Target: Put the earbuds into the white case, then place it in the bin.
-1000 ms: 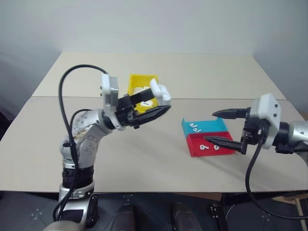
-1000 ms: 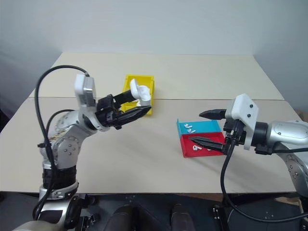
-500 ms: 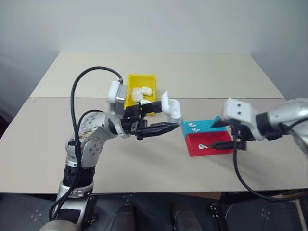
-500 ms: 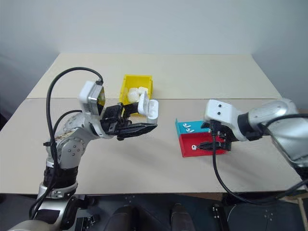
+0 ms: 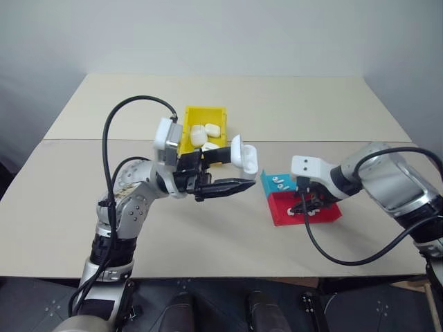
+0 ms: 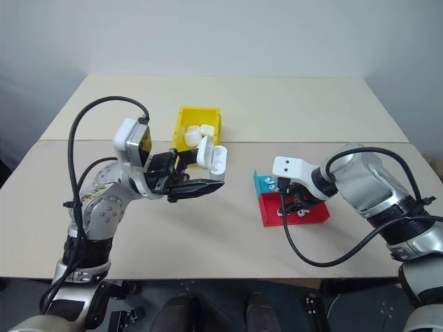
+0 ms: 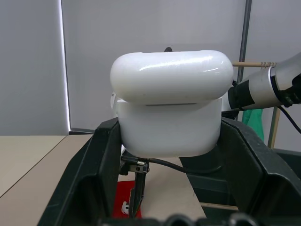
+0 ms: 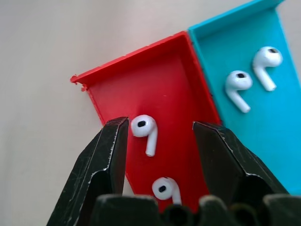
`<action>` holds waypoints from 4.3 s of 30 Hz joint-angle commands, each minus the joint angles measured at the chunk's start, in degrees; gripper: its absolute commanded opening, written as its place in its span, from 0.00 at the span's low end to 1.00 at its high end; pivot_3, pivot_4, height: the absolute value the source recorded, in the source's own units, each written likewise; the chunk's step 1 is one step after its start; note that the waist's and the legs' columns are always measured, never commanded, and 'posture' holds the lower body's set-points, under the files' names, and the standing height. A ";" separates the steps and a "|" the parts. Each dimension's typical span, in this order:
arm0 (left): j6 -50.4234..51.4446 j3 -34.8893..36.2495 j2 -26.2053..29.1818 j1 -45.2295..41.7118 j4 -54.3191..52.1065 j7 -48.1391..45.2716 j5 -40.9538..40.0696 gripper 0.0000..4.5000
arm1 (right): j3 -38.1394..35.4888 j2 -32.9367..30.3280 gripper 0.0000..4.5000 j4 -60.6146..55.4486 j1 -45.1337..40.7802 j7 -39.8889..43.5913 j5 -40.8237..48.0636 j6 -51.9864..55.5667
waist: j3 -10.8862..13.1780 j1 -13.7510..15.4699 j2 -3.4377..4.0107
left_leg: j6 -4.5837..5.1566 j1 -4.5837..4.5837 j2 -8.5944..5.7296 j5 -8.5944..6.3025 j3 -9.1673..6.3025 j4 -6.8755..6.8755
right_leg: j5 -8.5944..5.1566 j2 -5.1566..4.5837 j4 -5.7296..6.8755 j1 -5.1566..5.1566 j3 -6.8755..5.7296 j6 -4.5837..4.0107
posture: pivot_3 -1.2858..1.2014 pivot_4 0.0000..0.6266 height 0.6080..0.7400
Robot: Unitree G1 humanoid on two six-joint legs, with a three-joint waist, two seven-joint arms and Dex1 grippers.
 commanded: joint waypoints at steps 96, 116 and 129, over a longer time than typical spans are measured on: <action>-1.47 -0.64 -1.08 -6.57 4.51 -3.81 -1.95 0.62 | -42.92 20.49 0.14 -27.70 14.04 -31.31 51.27 -3.43 | 0.00 -0.11 0.00 | 0.00 -0.01 0.00 0.00 -0.08 -0.09 | 0.00 0.02 -0.04 0.04 -0.06 0.00 | 0.52 0.24 1.00; -2.27 -0.17 -1.21 -7.02 5.33 -4.42 -1.03 0.62 | -40.66 16.58 0.56 -25.91 14.45 -26.24 46.56 -7.58 | 0.01 -0.06 0.00 | 0.01 -0.02 0.00 -0.01 -0.08 -0.09 | 0.00 0.01 -0.06 0.04 -0.06 0.00 | 0.52 0.24 1.00; -2.65 0.04 -0.52 -7.60 6.47 -4.72 -0.52 0.62 | -43.77 13.56 0.99 -22.81 12.98 -24.90 46.14 -8.41 | 0.01 -0.06 -0.01 | 0.01 -0.02 0.00 -0.01 -0.08 -0.09 | 0.00 0.02 -0.07 0.05 -0.06 0.00 | 0.52 0.24 1.00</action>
